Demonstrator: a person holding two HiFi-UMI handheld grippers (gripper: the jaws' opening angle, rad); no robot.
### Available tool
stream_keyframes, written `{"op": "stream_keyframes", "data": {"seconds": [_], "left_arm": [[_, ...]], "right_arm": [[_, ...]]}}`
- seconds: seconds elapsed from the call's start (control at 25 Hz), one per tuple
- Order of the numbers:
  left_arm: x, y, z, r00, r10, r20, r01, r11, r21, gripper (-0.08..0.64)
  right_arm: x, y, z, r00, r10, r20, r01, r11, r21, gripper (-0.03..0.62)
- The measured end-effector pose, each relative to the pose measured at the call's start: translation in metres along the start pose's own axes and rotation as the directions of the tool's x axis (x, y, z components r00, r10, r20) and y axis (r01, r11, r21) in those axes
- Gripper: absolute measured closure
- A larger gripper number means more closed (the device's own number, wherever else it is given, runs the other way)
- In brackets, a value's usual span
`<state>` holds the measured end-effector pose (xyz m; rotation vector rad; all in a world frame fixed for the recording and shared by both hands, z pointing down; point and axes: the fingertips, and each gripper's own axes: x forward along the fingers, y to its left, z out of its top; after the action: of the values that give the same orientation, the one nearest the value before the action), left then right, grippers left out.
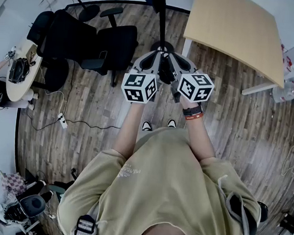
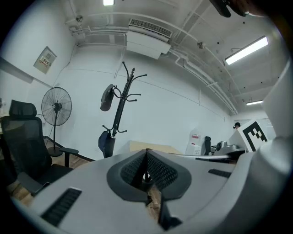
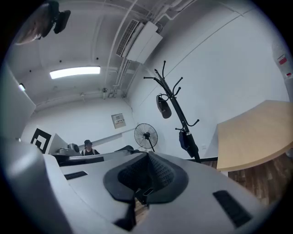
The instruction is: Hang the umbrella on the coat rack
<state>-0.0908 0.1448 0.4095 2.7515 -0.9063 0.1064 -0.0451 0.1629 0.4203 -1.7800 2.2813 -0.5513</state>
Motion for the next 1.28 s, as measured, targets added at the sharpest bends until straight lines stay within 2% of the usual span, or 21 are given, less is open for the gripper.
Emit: {"op": "stream_keyframes", "data": {"seconds": [0.4, 0.72, 0.96, 1.28], "left_arm": [[0.030, -0.026, 0.000, 1.000, 0.007, 0.009, -0.007, 1.000, -0.014, 0.535], [0.054, -0.057, -0.016, 1.000, 0.022, -0.022, -0.023, 0.999, -0.023, 0.535], [0.079, -0.048, -0.026, 0.998, 0.037, -0.052, -0.038, 0.999, -0.034, 0.535], [0.117, 0.003, -0.036, 0.998, 0.018, -0.066, -0.021, 0.999, -0.044, 0.535]], "right_arm": [[-0.014, -0.032, 0.014, 1.000, 0.014, -0.003, -0.014, 1.000, -0.007, 0.574], [-0.031, -0.072, 0.017, 1.000, 0.012, -0.021, -0.011, 0.999, 0.049, 0.574], [-0.015, -0.096, 0.011, 0.999, 0.019, -0.031, -0.016, 0.996, 0.088, 0.574], [0.044, -0.120, -0.001, 0.997, 0.001, -0.074, 0.004, 0.998, 0.067, 0.575]]}}
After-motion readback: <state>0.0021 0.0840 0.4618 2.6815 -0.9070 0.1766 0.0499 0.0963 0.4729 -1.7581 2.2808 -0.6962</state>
